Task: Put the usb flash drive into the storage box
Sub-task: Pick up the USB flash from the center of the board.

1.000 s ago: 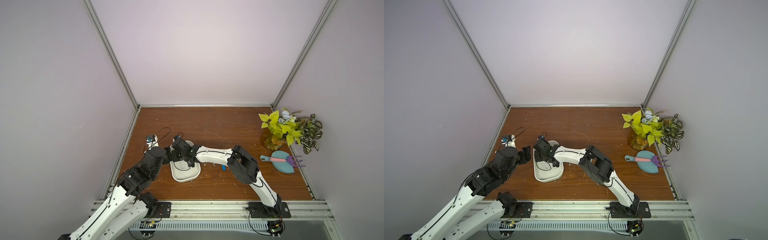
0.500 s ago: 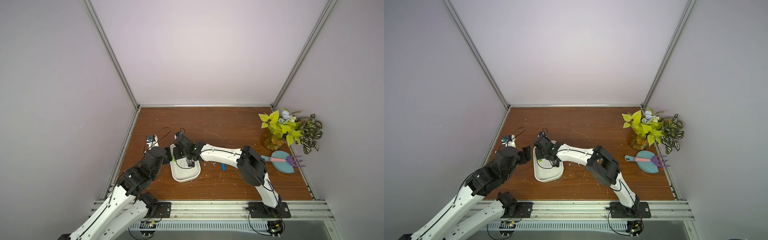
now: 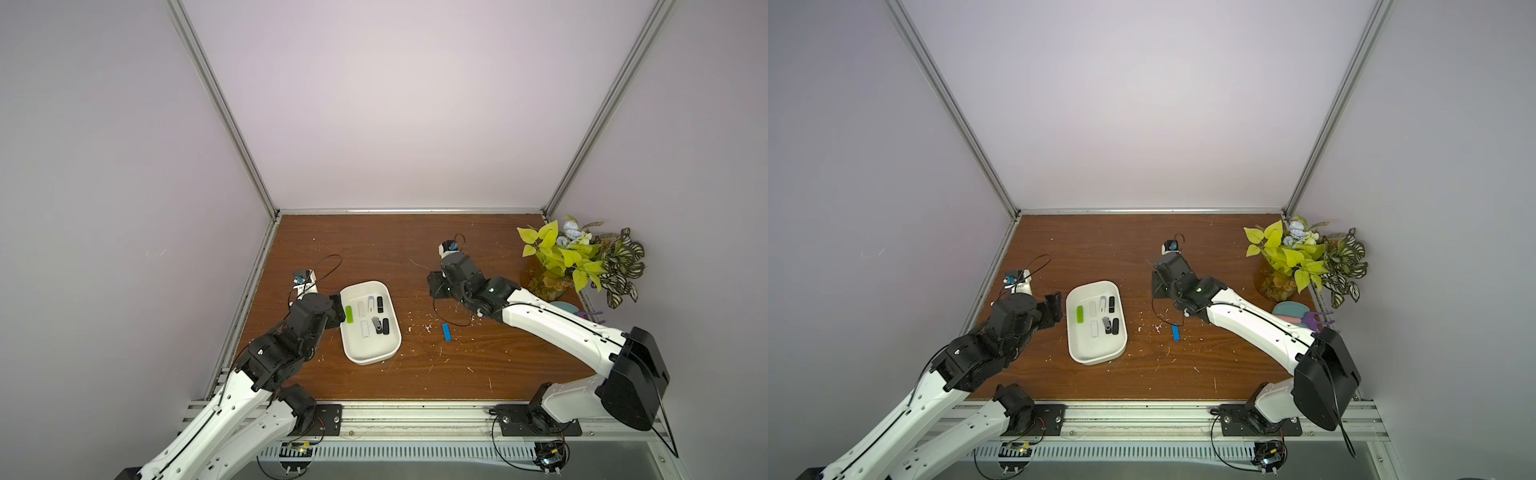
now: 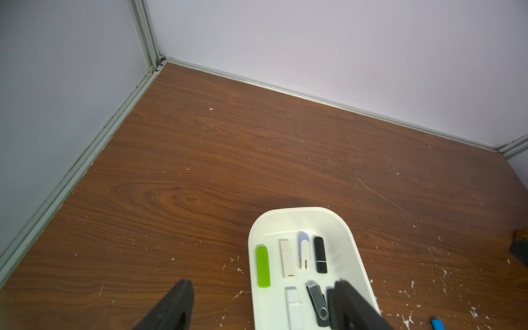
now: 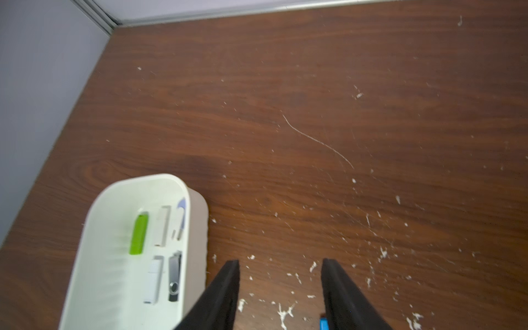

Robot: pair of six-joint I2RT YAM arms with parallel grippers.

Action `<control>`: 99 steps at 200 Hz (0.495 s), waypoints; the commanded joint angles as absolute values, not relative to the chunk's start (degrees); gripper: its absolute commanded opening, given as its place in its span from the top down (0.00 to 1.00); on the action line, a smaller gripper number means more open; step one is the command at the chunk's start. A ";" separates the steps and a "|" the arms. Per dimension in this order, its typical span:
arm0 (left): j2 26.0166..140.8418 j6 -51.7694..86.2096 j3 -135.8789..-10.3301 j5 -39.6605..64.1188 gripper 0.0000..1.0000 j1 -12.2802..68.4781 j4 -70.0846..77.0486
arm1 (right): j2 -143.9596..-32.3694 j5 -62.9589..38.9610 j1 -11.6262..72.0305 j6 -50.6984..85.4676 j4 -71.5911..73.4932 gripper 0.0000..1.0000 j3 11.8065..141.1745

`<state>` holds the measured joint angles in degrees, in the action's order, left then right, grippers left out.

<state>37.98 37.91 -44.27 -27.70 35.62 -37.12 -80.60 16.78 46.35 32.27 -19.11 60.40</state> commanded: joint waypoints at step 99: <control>38.27 37.54 -43.87 -27.99 0.24 35.16 -37.83 | -84.17 12.75 51.36 36.99 -19.29 0.52 45.15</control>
<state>38.11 37.91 -44.27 -27.68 35.62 -37.12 -83.66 13.17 49.67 35.31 -20.21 44.07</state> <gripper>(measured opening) 0.764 0.477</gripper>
